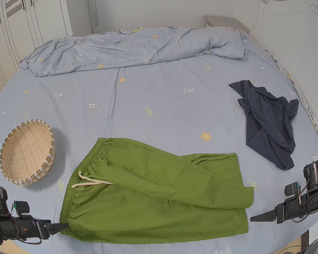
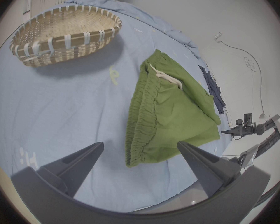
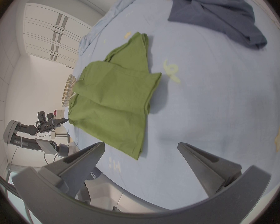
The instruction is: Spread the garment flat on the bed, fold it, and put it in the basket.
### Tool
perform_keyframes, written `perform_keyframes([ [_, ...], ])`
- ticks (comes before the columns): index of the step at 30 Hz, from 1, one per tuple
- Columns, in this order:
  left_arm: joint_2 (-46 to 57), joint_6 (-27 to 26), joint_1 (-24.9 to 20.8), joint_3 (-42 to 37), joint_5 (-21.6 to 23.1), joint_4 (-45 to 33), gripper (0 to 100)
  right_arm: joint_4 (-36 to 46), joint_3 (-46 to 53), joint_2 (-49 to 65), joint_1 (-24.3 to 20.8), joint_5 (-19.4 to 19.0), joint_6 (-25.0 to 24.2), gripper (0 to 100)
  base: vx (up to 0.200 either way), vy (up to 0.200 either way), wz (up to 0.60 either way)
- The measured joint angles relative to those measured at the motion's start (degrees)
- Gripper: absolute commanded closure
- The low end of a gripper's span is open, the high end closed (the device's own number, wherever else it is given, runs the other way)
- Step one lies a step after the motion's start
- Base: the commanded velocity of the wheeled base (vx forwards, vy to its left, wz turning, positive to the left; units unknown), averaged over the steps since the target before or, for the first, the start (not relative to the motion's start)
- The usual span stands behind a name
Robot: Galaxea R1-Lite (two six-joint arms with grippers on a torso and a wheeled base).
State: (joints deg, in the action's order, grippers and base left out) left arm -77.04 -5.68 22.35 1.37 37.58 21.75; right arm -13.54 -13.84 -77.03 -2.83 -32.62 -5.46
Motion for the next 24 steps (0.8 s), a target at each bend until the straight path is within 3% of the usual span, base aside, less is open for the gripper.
perform_keyframes([
  [4,2.24,2.65,0.02,4.45,-0.56,-1.11,0,0.06,-2.36,1.76,0.09,0.20,-1.21,0,0.000,0.000,0.00],
  [9,3.64,5.89,-1.95,15.41,-1.84,-6.56,0,0.17,-7.13,2.95,0.05,0.66,-2.36,0,0.000,0.000,0.00],
  [16,0.87,14.32,-10.63,34.79,-5.46,-13.84,0,0.30,-16.46,1.34,-0.17,1.04,-3.32,0,0.000,0.000,0.00],
  [24,-13.03,19.47,-19.10,53.41,-7.13,-16.80,0,0.16,-23.95,-4.24,-0.28,1.26,-3.60,0,0.000,0.000,0.00],
])
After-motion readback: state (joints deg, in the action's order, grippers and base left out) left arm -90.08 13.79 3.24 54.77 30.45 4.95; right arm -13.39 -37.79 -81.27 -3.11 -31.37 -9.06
